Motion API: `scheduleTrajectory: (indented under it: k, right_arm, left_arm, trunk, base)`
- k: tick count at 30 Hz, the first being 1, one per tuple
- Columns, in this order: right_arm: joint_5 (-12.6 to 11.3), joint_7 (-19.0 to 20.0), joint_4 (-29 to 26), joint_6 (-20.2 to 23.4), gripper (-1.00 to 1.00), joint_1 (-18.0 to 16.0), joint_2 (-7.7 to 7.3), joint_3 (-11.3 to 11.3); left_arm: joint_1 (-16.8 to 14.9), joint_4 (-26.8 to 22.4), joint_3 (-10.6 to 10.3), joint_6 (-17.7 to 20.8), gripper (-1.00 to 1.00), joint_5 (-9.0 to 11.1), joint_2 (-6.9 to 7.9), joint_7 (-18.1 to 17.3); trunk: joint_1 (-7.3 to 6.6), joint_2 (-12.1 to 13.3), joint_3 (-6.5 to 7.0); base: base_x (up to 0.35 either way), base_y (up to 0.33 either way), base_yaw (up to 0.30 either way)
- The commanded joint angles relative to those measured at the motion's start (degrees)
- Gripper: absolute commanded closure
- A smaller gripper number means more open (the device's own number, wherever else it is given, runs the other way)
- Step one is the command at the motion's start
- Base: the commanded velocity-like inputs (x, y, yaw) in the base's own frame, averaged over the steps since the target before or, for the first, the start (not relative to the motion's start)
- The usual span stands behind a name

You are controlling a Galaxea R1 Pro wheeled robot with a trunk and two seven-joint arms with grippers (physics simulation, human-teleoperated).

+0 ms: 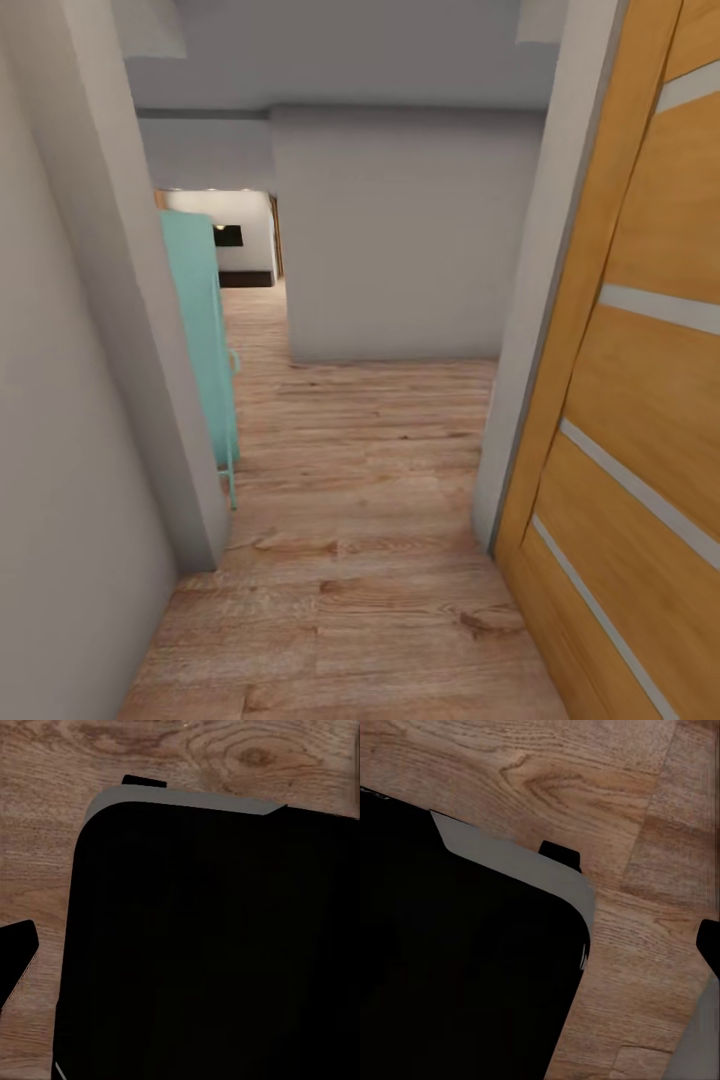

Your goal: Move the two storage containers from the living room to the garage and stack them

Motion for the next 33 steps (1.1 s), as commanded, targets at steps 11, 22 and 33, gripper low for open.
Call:
scheduleTrajectory:
  k: [11,22,33]
  right_arm:
    - [-0.6,0.1,0.2,-0.3,-1.00,-0.1,0.04,0.5]
    - [-0.6,-0.6,0.2,-0.3,-1.00,-0.1,0.11,0.5]
    - [-0.6,-0.6,0.2,-0.3,-1.00,-0.1,0.20,0.6]
  left_arm:
    - [0.0,0.0,0.0,-0.1,-1.00,0.4,-0.01,-0.1]
    - [0.0,0.0,0.0,-0.1,-1.00,0.4,-0.01,-0.1]
    - [0.0,0.0,0.0,-0.1,-1.00,0.4,-0.01,0.0]
  trunk:
    - [0.03,0.0,-0.05]
    - [0.03,0.0,-0.05]
    - [0.03,0.0,-0.05]
  base:
    - [0.321,0.000,0.000]
    - [0.321,0.000,0.000]
    - [0.321,0.000,0.000]
